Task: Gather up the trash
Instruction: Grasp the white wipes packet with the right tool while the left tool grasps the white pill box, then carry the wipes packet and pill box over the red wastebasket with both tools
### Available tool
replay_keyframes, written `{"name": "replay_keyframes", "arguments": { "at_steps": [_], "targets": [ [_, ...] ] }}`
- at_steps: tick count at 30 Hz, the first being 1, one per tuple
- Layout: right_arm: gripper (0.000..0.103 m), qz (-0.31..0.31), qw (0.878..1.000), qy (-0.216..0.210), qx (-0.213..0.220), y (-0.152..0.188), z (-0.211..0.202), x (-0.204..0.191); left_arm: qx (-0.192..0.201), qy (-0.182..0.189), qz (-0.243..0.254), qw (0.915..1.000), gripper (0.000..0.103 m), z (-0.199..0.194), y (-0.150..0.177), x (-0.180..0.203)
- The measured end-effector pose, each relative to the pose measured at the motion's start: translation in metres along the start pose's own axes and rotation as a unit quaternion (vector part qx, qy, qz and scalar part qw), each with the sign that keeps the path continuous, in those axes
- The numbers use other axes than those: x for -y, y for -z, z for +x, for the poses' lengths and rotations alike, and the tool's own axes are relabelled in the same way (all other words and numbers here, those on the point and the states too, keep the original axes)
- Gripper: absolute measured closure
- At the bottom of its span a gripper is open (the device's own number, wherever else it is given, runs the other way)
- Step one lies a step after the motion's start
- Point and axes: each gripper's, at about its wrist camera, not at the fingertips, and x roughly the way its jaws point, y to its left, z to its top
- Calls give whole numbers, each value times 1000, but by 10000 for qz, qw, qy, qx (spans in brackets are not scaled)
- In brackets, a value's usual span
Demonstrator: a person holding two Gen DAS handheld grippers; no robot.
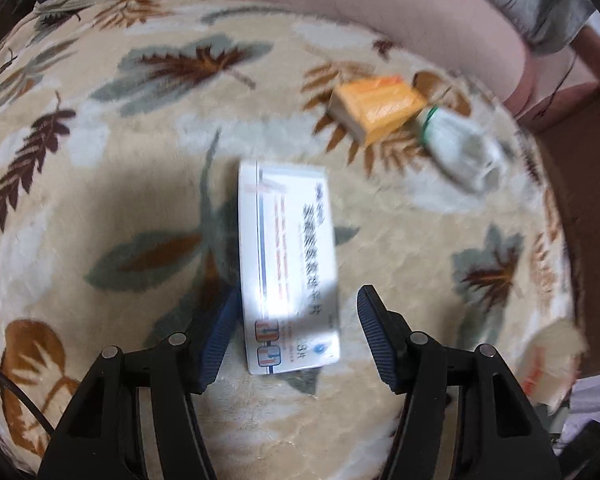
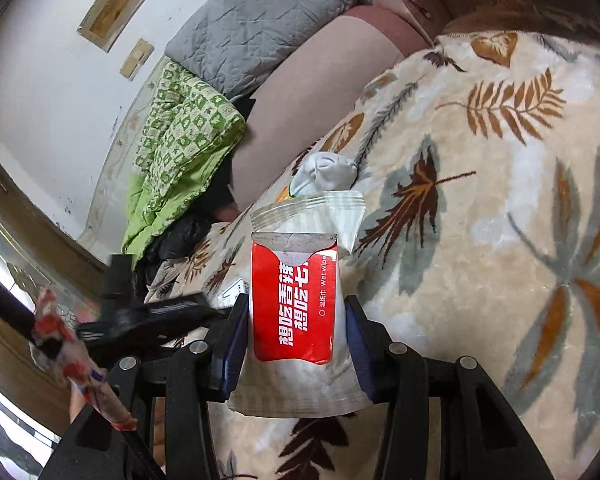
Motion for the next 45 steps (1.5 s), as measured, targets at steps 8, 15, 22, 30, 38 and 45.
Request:
{"name": "replay_keyframes", "arguments": {
  "at_steps": [8,15,22,30,38,45],
  "targets": [
    [53,-238,9996,109,85,15,-37,-12,-105,-266,218,9994,54,-5,8,2],
    [53,-307,9987,239,325,36,-100,-25,627,389,595,9955,54,-70,46,20],
    [53,-593,9961,242,604,59,-167,-51,915,1371,906,9821,54,-144,128,21],
    [53,-855,9911,313,970,82,-239,-66,1307,1994,1358,9616,54,-225,209,20],
    [53,-780,9865,456,1366,89,-290,-65,1517,2395,1739,9431,54,-273,242,28],
    [53,-828,9814,554,1641,89,-324,-66,1488,2564,2054,9327,54,-287,262,50]
  ]
}}
